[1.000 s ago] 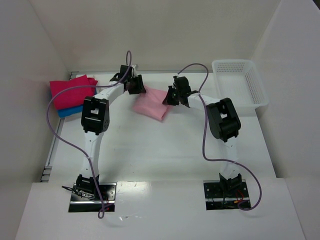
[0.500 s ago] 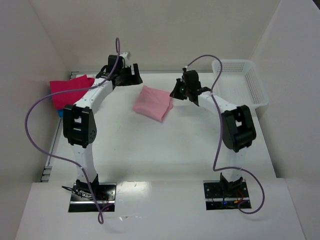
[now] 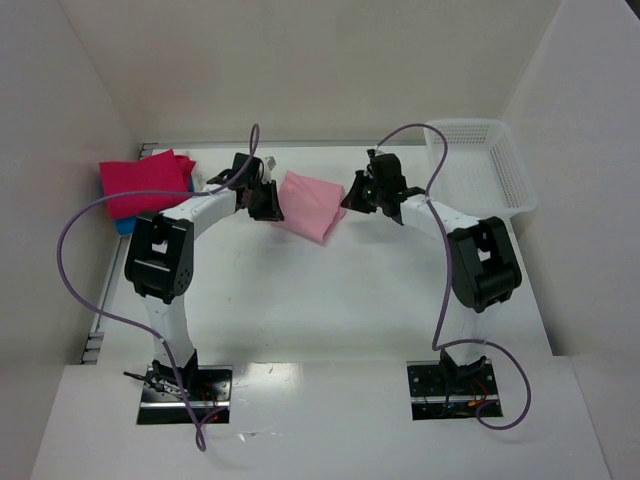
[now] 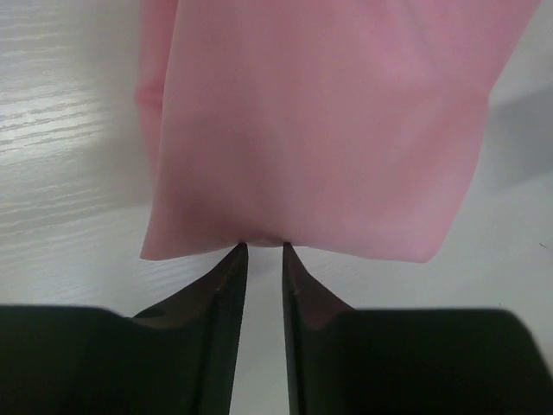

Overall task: Fold and stack the t-shirts
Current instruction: Smooth out wrinkles on the folded tshirt

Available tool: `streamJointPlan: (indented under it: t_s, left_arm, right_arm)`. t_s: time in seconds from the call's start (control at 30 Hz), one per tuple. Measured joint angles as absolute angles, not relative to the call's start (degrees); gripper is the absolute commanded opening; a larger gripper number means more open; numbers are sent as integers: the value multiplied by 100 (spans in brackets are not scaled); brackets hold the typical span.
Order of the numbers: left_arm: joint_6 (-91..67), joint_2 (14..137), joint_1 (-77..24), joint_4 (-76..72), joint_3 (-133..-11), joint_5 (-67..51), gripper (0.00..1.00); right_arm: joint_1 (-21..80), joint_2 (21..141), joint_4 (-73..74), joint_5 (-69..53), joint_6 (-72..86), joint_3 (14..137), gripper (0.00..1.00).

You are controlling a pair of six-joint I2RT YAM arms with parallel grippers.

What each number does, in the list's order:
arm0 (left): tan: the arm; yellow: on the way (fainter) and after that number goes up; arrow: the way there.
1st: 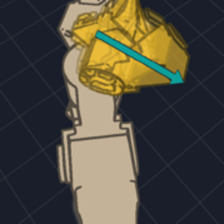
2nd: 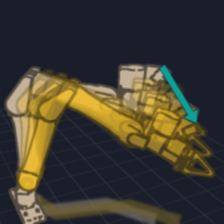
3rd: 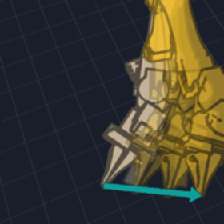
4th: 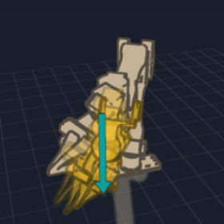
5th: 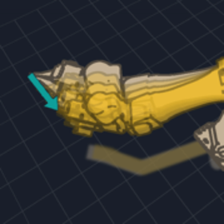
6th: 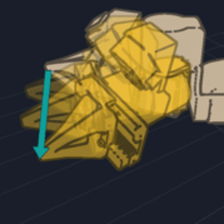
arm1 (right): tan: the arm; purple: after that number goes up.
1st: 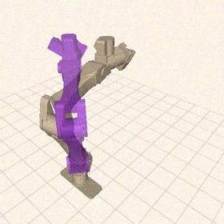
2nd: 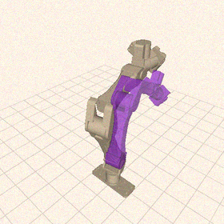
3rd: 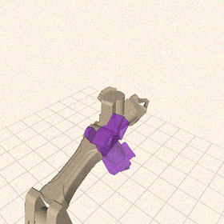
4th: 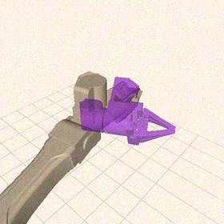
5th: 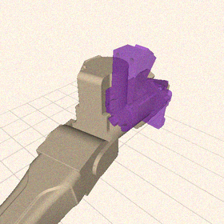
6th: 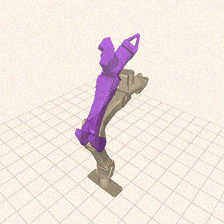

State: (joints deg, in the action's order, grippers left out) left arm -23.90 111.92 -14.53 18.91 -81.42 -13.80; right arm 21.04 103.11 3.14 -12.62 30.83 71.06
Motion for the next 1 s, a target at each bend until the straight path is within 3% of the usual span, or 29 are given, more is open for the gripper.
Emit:
streamJointPlan:
  t_s: [0.67,1.0]
  left_arm:
    - [-2432,11706,-1506,1723,-8143,-990,23]
    - [-2542,11716,-2138,1870,-8122,-973,22]
  right_arm:
    - [2123,12228,576,-1227,2937,8452,0]
    - [2123,12723,694,-1225,2880,9042,0]
